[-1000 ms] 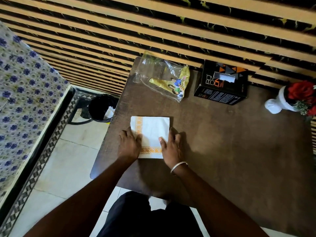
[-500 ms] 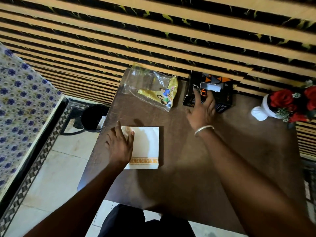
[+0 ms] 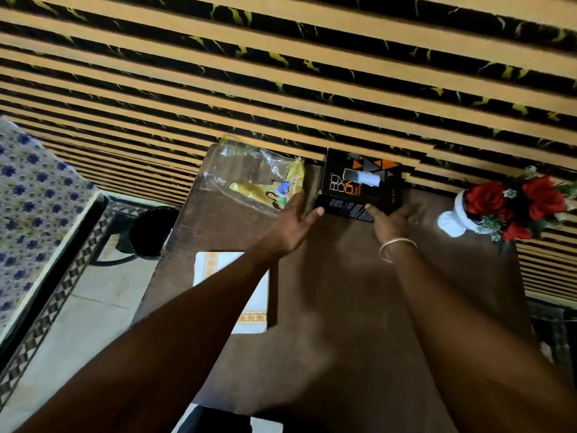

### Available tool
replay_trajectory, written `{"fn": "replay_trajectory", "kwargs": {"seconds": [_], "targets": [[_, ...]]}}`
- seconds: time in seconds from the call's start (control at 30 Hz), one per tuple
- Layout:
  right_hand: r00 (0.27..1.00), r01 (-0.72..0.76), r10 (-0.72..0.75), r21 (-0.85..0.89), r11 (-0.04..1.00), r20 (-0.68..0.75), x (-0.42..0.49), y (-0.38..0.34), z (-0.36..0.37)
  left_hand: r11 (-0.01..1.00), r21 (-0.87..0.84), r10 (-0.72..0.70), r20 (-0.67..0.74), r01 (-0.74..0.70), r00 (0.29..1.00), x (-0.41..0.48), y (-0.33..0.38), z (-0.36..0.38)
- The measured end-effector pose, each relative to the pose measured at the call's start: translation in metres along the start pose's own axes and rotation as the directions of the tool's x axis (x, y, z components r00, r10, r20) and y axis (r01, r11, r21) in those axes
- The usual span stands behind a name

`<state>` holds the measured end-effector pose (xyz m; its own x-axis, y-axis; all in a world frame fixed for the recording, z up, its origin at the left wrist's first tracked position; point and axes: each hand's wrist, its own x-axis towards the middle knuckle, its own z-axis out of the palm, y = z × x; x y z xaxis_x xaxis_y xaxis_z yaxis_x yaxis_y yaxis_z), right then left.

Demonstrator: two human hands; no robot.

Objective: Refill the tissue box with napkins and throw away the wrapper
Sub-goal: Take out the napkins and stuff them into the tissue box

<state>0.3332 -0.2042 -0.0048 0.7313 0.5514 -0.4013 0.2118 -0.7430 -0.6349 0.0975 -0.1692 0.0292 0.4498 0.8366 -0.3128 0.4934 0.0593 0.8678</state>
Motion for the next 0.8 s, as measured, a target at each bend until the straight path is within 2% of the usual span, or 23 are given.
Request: {"fn": "replay_trajectory", "kwargs": {"seconds": [0.13,0.23,0.4,0.53,0.7,0.8], "targets": [[0.991,-0.061,0.036,0.197,0.978,0.13,0.017,0.02,-0.002,0.997,-0.079,0.006,0.07,-0.001,0.997,0.03,0.024,0.02],[0.985,-0.041,-0.014,0.314,0.948,0.172,0.02,0.022,-0.009,0.985,-0.172,-0.018,0.088,0.033,0.996,0.045,0.03,0.034],[0.976,-0.004,-0.081,0.388,0.922,0.203,0.0,0.014,-0.02,0.975,-0.218,-0.047,0.037,0.054,0.998,0.044,0.03,0.043],[0.986,0.058,-0.109,0.351,0.935,0.13,-0.02,0.033,-0.026,0.975,-0.221,-0.02,-0.005,0.019,1.0,0.015,0.027,0.05],[0.991,0.101,-0.128,0.415,0.904,0.037,-0.104,0.066,-0.036,0.994,-0.107,0.015,-0.085,-0.024,0.996,-0.061,0.008,0.072],[0.993,0.114,-0.111,0.424,0.898,-0.033,-0.156,0.089,-0.036,0.994,-0.108,0.013,-0.124,-0.027,0.992,-0.104,-0.004,0.09]]}}
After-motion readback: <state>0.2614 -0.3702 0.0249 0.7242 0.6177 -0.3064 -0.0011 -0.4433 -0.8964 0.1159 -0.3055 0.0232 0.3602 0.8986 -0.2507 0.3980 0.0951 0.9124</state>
